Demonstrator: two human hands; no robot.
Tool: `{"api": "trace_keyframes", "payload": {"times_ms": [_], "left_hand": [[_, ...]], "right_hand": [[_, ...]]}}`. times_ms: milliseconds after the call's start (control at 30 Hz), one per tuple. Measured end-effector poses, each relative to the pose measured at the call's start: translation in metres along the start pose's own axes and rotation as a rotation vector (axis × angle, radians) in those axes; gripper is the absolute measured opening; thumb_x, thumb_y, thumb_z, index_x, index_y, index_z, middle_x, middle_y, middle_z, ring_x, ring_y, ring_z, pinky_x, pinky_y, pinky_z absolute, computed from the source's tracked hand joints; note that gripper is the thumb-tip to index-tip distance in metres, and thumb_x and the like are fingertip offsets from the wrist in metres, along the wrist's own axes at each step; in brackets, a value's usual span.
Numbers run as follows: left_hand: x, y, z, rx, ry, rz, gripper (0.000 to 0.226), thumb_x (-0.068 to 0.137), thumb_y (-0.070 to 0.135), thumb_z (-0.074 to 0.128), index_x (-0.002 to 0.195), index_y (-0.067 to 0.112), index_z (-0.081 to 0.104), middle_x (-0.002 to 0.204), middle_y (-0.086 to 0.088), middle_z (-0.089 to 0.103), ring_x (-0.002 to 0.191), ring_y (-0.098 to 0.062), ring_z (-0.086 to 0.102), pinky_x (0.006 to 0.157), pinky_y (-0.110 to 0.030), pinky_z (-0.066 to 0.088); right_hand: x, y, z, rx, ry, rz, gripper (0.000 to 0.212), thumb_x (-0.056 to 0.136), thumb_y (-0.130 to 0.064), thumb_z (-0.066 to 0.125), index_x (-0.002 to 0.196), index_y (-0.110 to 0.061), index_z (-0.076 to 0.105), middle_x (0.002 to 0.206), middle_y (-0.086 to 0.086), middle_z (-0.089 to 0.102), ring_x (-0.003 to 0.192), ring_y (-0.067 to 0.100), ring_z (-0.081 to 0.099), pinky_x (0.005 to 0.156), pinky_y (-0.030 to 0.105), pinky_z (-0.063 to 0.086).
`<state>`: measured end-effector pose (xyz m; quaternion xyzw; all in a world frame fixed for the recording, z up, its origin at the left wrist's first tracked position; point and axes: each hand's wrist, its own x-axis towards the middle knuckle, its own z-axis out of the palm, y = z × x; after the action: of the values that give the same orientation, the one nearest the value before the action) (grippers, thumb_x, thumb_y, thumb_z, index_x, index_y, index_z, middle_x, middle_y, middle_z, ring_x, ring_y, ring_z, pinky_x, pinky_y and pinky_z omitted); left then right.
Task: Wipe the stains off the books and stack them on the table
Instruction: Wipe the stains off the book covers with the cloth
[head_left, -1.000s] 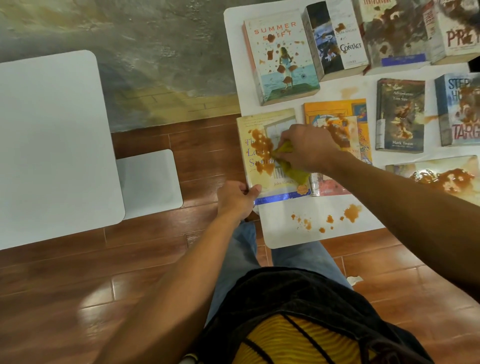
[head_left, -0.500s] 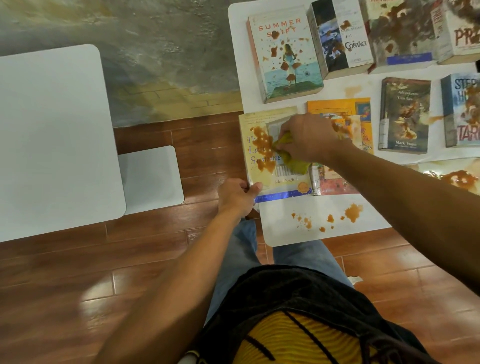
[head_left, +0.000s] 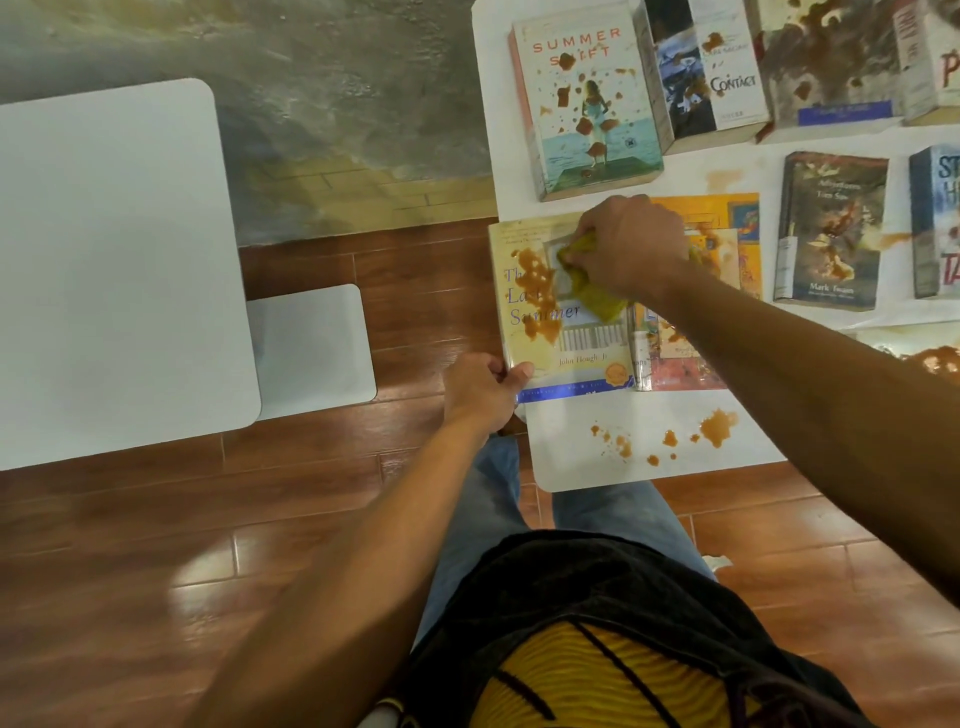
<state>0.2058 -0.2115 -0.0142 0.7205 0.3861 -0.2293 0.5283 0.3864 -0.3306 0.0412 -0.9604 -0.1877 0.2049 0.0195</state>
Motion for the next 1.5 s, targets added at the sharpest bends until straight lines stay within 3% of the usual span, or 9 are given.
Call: {"api": "trace_keyframes", "payload": {"times_ms": [367, 500, 733, 900, 1033, 1167, 1300, 1433, 1500], "left_hand": [[-0.001, 0.001, -0.001, 0.02, -0.008, 0.007, 0.026, 0.09, 0.031, 0.074, 0.097, 0.006, 0.072, 0.106, -0.004, 0.075, 0.09, -0.017, 0.072, 0.075, -0.032, 0.062], [-0.001, 0.001, 0.0, 0.01, -0.001, 0.003, 0.027, 0.091, 0.032, 0.074, 0.098, 0.006, 0.072, 0.106, -0.002, 0.075, 0.09, -0.016, 0.071, 0.067, -0.025, 0.058], [-0.002, -0.001, 0.0, 0.003, -0.002, 0.007, 0.026, 0.09, 0.031, 0.074, 0.099, 0.007, 0.073, 0.107, -0.003, 0.075, 0.086, -0.015, 0.072, 0.061, -0.02, 0.054], [0.0, 0.001, -0.001, 0.017, -0.018, 0.018, 0.024, 0.091, 0.032, 0.073, 0.098, 0.009, 0.072, 0.108, -0.003, 0.075, 0.085, -0.013, 0.071, 0.058, -0.017, 0.051], [-0.001, 0.0, -0.002, 0.023, -0.015, 0.02, 0.023, 0.091, 0.032, 0.073, 0.098, 0.01, 0.073, 0.11, -0.002, 0.075, 0.088, -0.013, 0.071, 0.06, -0.017, 0.052], [0.0, 0.001, -0.002, 0.033, -0.029, 0.025, 0.022, 0.091, 0.032, 0.073, 0.096, 0.011, 0.071, 0.109, -0.002, 0.074, 0.083, -0.01, 0.068, 0.057, -0.016, 0.048], [-0.001, 0.0, -0.002, 0.032, -0.022, 0.025, 0.021, 0.091, 0.032, 0.074, 0.09, 0.012, 0.069, 0.107, -0.002, 0.075, 0.082, -0.01, 0.069, 0.058, -0.017, 0.05], [-0.002, 0.002, -0.003, 0.027, -0.026, 0.032, 0.021, 0.091, 0.032, 0.074, 0.089, 0.013, 0.067, 0.109, 0.0, 0.074, 0.08, -0.008, 0.065, 0.05, -0.009, 0.044], [-0.003, 0.0, -0.004, 0.017, -0.034, 0.026, 0.019, 0.091, 0.032, 0.073, 0.09, 0.014, 0.066, 0.11, -0.001, 0.073, 0.077, -0.007, 0.065, 0.047, -0.008, 0.043]], "right_hand": [[0.006, -0.005, -0.005, -0.048, -0.143, -0.078, 0.033, 0.082, -0.055, 0.074, 0.103, -0.031, 0.071, 0.103, 0.002, 0.063, 0.088, 0.022, 0.052, 0.071, 0.034, 0.039], [0.008, -0.001, -0.002, 0.027, -0.01, 0.026, 0.033, 0.084, -0.054, 0.072, 0.105, -0.028, 0.07, 0.102, 0.002, 0.064, 0.091, 0.024, 0.058, 0.073, 0.033, 0.04], [0.014, 0.002, -0.009, -0.031, -0.017, 0.074, 0.036, 0.085, -0.049, 0.073, 0.108, -0.023, 0.068, 0.093, 0.001, 0.054, 0.084, 0.021, 0.051, 0.071, 0.034, 0.04], [0.017, -0.004, -0.009, -0.025, -0.135, 0.001, 0.04, 0.079, -0.056, 0.076, 0.107, -0.028, 0.069, 0.108, 0.003, 0.061, 0.092, 0.023, 0.054, 0.072, 0.035, 0.04], [0.019, -0.004, -0.009, 0.001, 0.021, 0.049, 0.034, 0.084, -0.051, 0.074, 0.107, -0.026, 0.07, 0.099, 0.002, 0.06, 0.087, 0.022, 0.055, 0.07, 0.033, 0.041], [0.015, -0.002, -0.011, 0.034, -0.089, -0.018, 0.031, 0.082, -0.051, 0.076, 0.104, -0.03, 0.073, 0.097, -0.002, 0.058, 0.089, 0.02, 0.053, 0.069, 0.033, 0.041], [0.009, 0.0, -0.002, 0.121, 0.088, 0.044, 0.027, 0.087, -0.047, 0.072, 0.106, -0.028, 0.073, 0.106, 0.002, 0.068, 0.096, 0.023, 0.061, 0.072, 0.031, 0.042], [0.008, 0.005, -0.007, 0.117, -0.077, -0.042, 0.027, 0.083, -0.05, 0.076, 0.103, -0.032, 0.075, 0.099, -0.004, 0.062, 0.089, 0.017, 0.053, 0.071, 0.032, 0.043], [0.015, 0.007, -0.01, 0.093, -0.037, -0.002, 0.025, 0.084, -0.049, 0.075, 0.102, -0.032, 0.074, 0.1, -0.002, 0.064, 0.088, 0.018, 0.054, 0.071, 0.032, 0.043]]}}
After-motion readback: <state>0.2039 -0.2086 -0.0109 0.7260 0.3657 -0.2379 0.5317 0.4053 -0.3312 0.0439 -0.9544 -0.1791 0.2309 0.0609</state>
